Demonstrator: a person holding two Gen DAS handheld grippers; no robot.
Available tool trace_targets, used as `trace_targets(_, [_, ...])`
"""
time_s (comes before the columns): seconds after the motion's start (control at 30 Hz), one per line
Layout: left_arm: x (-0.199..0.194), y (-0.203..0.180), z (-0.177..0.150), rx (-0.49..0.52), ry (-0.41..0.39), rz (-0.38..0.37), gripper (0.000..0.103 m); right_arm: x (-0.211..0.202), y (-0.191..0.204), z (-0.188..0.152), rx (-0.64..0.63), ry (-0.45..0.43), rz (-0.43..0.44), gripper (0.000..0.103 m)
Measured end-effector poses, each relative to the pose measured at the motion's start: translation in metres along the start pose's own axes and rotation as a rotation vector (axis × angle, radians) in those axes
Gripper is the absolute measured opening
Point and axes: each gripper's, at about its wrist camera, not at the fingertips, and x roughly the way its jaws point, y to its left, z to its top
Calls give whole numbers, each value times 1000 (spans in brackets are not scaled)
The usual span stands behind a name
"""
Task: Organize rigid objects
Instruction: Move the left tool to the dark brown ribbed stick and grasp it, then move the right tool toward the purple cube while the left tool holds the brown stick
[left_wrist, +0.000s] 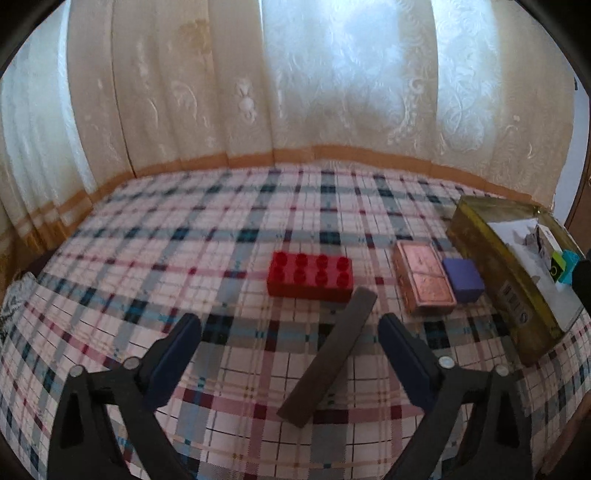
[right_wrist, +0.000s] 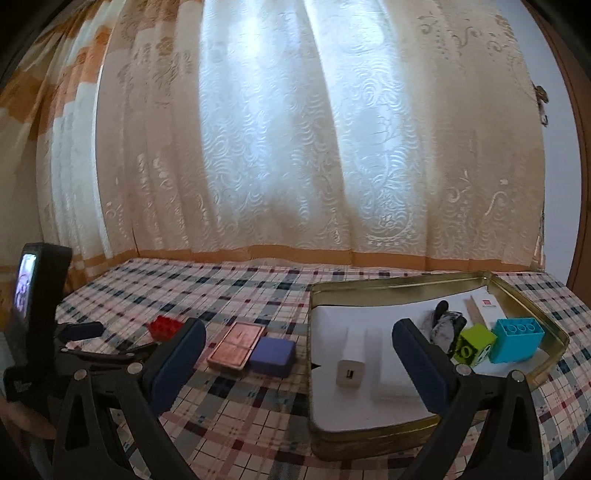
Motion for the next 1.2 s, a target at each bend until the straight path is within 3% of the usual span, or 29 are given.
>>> trace_targets(0.1, [6, -3, -1, 16, 39, -19, 92, 2, 2, -1, 2, 19, 20, 102])
trace_targets(0.13, [8, -5, -2, 22, 50, -21, 87, 2, 2, -1, 2, 25, 29, 101])
trace_targets(0.27, [18, -9, -3, 40, 107, -51, 49, 6, 8, -2, -12, 55, 48, 85])
trace_targets(0.33, [21, -9, -4, 42, 127, -73, 40, 9, 9, -3, -8, 84, 70, 75])
trace_targets(0.4, [20, -7, -4, 30, 124, -87, 20, 14, 10, -4, 5, 119, 95, 67])
trace_targets(0.5, [19, 2, -3, -13, 116, -98, 16, 19, 13, -7, 30, 160, 139, 52])
trace_targets(0.77, [5, 29, -2, -171, 16, -180, 16, 36, 32, -14, 70, 271, 214, 50])
trace_targets(0.93, [-2, 46, -2, -254, -45, -140, 16, 57, 41, -17, 82, 346, 155, 49])
trace_targets(1.2, [0, 52, -4, -275, -43, -138, 16, 92, 38, -18, 182, 432, 67, 48])
